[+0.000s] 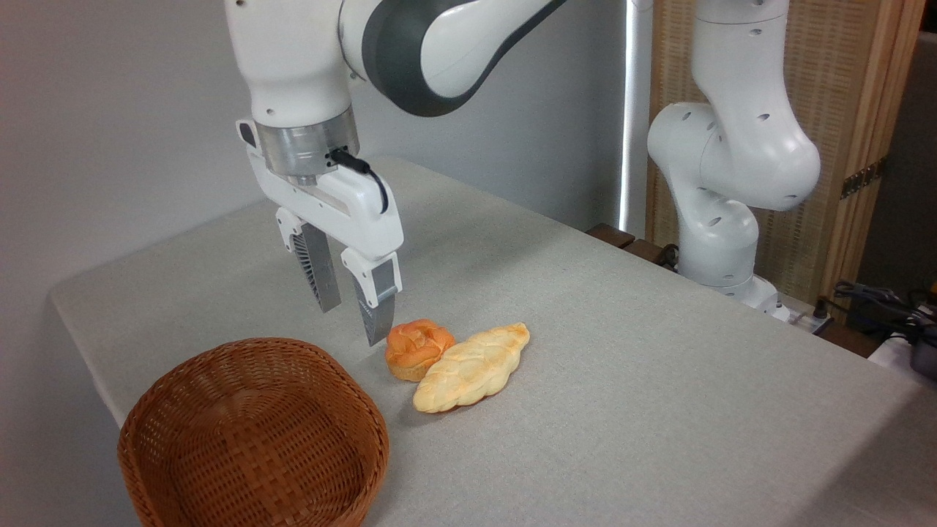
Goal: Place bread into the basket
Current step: 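Lower the gripper onto the small orange roll beside the braided loaf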
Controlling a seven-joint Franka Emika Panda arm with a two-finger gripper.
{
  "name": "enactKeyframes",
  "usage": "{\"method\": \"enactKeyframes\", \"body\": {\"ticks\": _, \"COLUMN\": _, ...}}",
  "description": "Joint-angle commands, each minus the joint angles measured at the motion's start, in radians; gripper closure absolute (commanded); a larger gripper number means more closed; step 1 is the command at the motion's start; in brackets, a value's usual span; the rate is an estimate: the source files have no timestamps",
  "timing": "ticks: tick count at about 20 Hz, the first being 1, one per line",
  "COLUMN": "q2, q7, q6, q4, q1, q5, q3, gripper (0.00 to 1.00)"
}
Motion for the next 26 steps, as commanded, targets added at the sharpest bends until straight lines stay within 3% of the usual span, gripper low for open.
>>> {"method": "enactKeyframes", "body": {"ticks": 1, "q2": 0.003, "q7": 0.119, "q6": -0.014, "q4": -0.001, "q1": 0.000, "q5": 0.011, "q3": -0.002, "gripper": 0.00}}
{"method": "enactKeyframes", "body": {"ticks": 7, "q2": -0.075, "q7": 0.386, "q6": 0.031, "q4": -0.153, "q1": -0.017, "q5": 0.011, "q3": -0.002, "gripper": 0.00}}
{"method": "enactKeyframes", "body": {"ticks": 11, "q2": -0.146, "q7": 0.484, "q6": 0.046, "q4": -0.288, "q1": -0.030, "q5": 0.012, "q3": -0.002, "gripper": 0.00}}
{"method": "enactKeyframes", "body": {"ticks": 22, "q2": -0.085, "q7": 0.510, "q6": 0.101, "q4": -0.294, "q1": -0.037, "q5": 0.009, "q3": -0.002, "gripper": 0.00}}
{"method": "enactKeyframes", "body": {"ticks": 26, "q2": -0.068, "q7": 0.510, "q6": 0.129, "q4": -0.290, "q1": -0.064, "q5": 0.009, "q3": -0.002, "gripper": 0.00}}
